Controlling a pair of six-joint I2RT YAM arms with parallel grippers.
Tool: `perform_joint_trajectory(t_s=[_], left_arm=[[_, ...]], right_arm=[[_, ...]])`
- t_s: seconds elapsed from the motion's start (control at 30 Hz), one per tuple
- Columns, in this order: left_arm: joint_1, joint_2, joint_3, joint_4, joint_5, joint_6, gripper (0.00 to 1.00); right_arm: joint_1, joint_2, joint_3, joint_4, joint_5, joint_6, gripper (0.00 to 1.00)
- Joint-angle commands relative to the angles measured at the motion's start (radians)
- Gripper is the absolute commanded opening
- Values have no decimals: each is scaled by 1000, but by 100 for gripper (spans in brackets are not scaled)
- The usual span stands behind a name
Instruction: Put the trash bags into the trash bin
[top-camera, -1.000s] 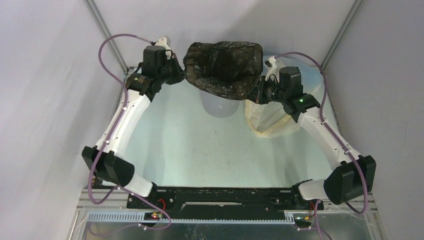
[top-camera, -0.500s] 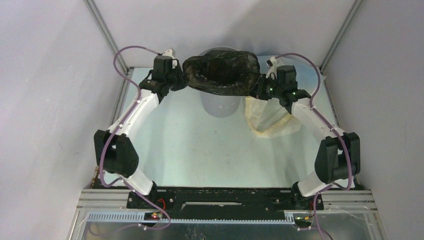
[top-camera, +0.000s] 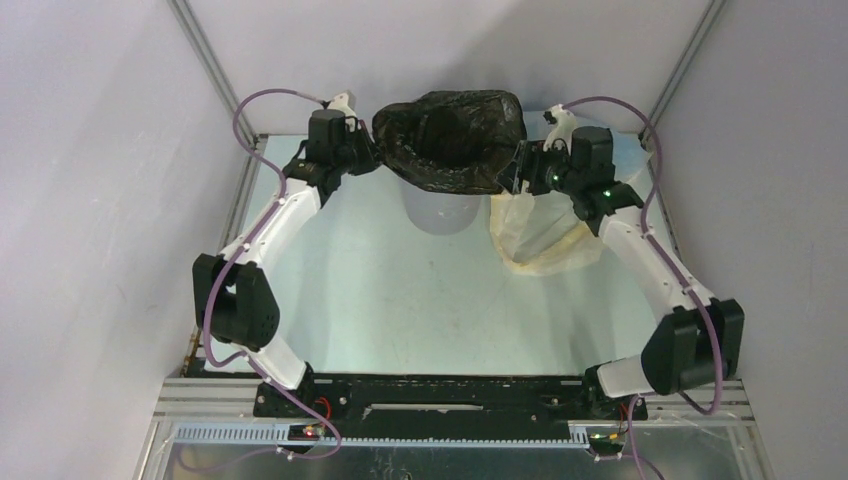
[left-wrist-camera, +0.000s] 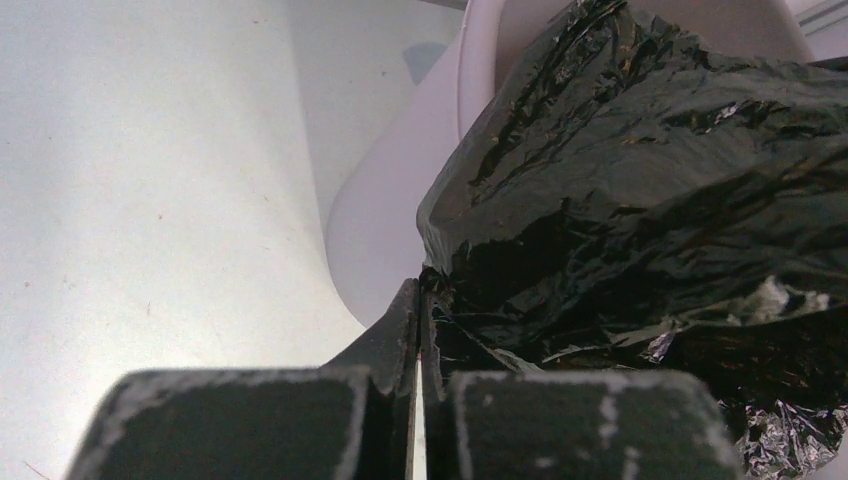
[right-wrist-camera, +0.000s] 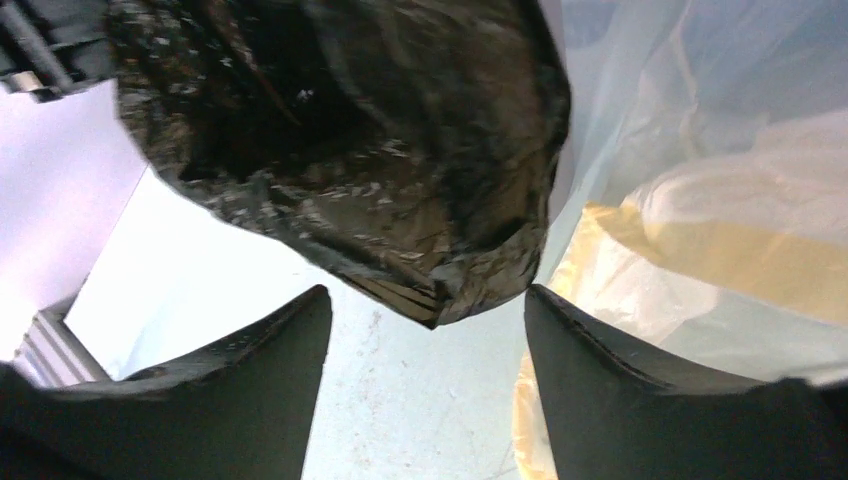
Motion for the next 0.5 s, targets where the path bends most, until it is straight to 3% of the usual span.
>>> perform_joint_trajectory(t_s=[0.0, 0.2, 0.33, 0.47], left_arm=[[5, -39, -5, 40, 16, -5, 1], [5, -30, 4, 27, 8, 0, 1], [5, -22, 13, 25, 16, 0, 1], [4, -16, 30, 14, 17, 3, 1]], right_arm=[[8, -112, 6, 13, 21, -94, 78], [1, -169, 8, 108, 8, -128, 89], [-23, -144, 22, 188, -8, -78, 84], [-30, -33, 125, 165, -29, -59, 82]])
